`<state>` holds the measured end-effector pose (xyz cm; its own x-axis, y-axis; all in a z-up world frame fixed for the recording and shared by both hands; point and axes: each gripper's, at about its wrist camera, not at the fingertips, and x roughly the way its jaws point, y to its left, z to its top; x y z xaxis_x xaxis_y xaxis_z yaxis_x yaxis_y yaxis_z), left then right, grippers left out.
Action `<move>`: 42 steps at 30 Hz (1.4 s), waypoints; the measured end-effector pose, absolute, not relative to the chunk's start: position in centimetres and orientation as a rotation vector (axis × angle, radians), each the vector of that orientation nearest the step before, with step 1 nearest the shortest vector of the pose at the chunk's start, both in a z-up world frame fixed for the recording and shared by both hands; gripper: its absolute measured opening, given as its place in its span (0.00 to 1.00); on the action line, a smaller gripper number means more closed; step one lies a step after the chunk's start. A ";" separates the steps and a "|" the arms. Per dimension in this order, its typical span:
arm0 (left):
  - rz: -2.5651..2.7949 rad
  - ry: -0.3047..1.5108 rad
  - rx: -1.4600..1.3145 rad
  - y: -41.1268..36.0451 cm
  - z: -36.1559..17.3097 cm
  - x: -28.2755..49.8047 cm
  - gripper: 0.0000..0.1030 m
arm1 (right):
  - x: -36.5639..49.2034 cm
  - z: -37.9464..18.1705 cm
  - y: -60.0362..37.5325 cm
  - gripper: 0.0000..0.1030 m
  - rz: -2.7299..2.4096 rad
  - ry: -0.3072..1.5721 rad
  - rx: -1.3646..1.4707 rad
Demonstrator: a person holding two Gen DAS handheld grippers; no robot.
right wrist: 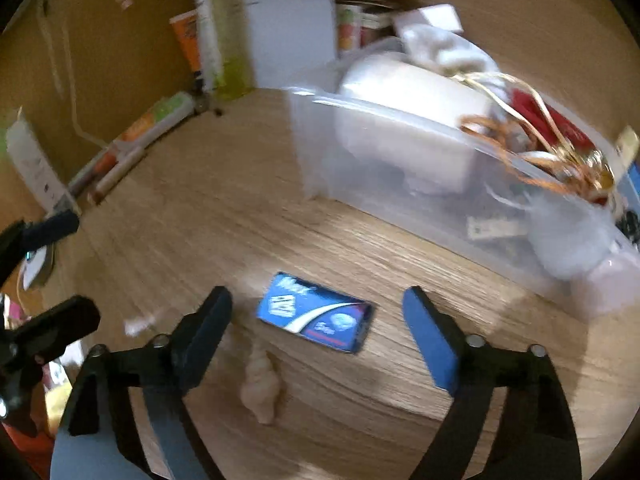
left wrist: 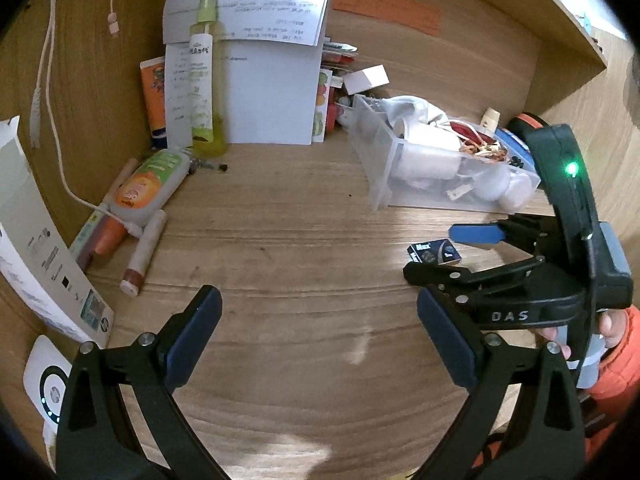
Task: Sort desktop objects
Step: 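Grasp the blue Max card box with the right tool while the left tool grasps the white seashell, then carry the card box and seashell into the clear box and release both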
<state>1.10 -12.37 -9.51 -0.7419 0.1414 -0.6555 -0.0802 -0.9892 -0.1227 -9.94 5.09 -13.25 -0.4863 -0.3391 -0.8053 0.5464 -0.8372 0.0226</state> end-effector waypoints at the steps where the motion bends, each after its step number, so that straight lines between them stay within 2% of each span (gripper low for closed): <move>1: 2.818 -0.132 -1.069 -12.4 -9.5 1.2 0.96 | -9.7 -13.3 5.0 0.71 -2.319 0.350 1.168; 4: 2.801 -0.121 -1.065 -11.8 -9.6 1.2 0.96 | -9.5 -13.1 5.4 0.49 -2.312 0.350 1.160; 9: 2.728 -0.082 -1.090 -9.5 -10.1 0.5 0.96 | -10.2 -12.8 7.4 0.48 -2.284 0.243 1.183; 13: 2.666 0.016 -1.115 -6.3 -11.0 -0.2 0.95 | -10.7 -12.2 10.7 0.48 -2.311 0.144 1.178; 15: 2.640 0.063 -1.133 -5.0 -11.4 -0.6 0.75 | -10.7 -11.6 12.3 0.48 -2.342 0.114 1.158; 17: 2.603 0.100 -1.165 -3.7 -12.0 -1.1 0.62 | -10.5 -11.1 13.7 0.49 -2.367 0.089 1.142; 23: 2.583 0.121 -1.179 -1.5 -12.4 -2.1 0.47 | -9.2 -10.2 16.3 0.49 -2.403 0.027 1.122; 25: 2.601 0.121 -1.177 -1.1 -12.4 -2.3 0.31 | -8.8 -10.1 16.5 0.49 -2.406 0.023 1.115; 26: 2.600 0.110 -1.179 -1.1 -12.3 -2.4 0.16 | -8.6 -10.1 16.6 0.49 -2.407 0.020 1.112; 35: 2.618 0.065 -1.162 -0.7 -11.5 -3.0 0.16 | -8.2 -10.1 18.6 0.49 -2.416 -0.022 1.091; 42: 2.662 0.033 -1.037 -0.4 -8.3 -4.1 0.16 | -8.2 -8.9 20.3 0.49 -2.443 -0.069 1.046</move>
